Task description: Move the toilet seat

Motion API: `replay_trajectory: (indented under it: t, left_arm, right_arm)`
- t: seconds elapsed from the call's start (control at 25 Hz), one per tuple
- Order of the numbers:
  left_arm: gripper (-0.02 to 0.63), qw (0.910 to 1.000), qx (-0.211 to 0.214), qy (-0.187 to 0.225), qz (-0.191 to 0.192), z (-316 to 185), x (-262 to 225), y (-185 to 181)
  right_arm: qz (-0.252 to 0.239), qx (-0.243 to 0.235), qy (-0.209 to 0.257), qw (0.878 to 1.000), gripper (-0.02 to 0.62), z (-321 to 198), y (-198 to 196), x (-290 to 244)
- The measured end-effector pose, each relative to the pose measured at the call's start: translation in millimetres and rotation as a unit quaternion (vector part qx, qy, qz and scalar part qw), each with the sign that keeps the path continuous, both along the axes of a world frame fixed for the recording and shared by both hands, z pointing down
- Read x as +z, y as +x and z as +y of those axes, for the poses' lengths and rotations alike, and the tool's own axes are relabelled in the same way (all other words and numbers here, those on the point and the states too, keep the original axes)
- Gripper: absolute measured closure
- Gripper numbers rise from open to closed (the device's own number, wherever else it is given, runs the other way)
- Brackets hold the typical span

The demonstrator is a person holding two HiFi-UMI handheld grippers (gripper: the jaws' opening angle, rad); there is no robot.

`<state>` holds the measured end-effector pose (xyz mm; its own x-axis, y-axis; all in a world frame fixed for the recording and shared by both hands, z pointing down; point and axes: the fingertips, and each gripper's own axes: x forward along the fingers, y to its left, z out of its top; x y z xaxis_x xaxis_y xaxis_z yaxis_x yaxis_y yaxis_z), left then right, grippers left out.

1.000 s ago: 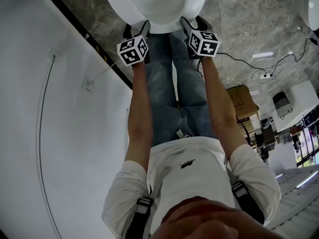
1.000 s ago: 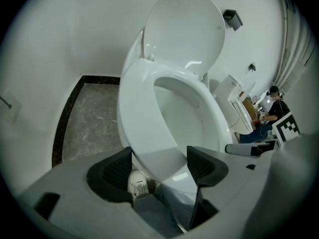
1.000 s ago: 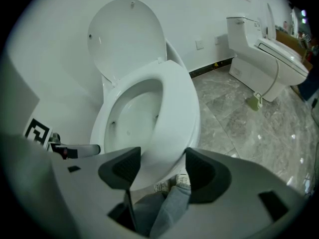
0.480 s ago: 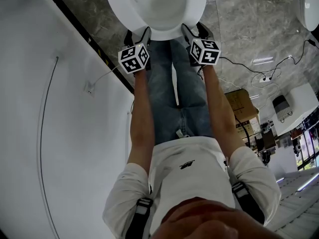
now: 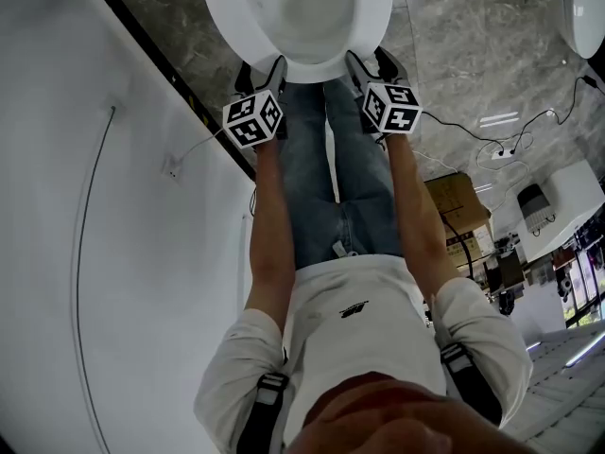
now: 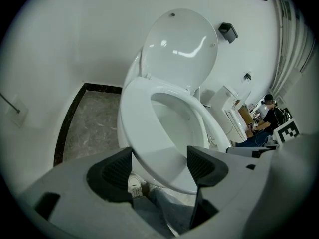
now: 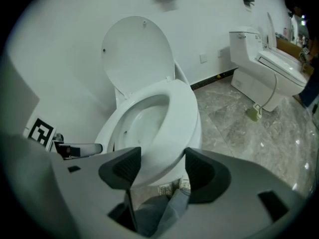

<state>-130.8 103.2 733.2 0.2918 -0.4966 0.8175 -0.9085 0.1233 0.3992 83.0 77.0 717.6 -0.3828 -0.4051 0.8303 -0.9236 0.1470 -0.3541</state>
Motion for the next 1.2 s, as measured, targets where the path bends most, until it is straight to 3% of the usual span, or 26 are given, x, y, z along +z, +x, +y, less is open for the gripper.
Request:
replay_trajectory:
  t: [1.2]
  left_arm:
    - [0.261,0.9954,-0.058,0.070,0.027,-27.0,-84.1,-9.2]
  right_arm:
    - [-0.031,0.023,0.072,0.997,0.308,-29.0,-5.9,-91.8]
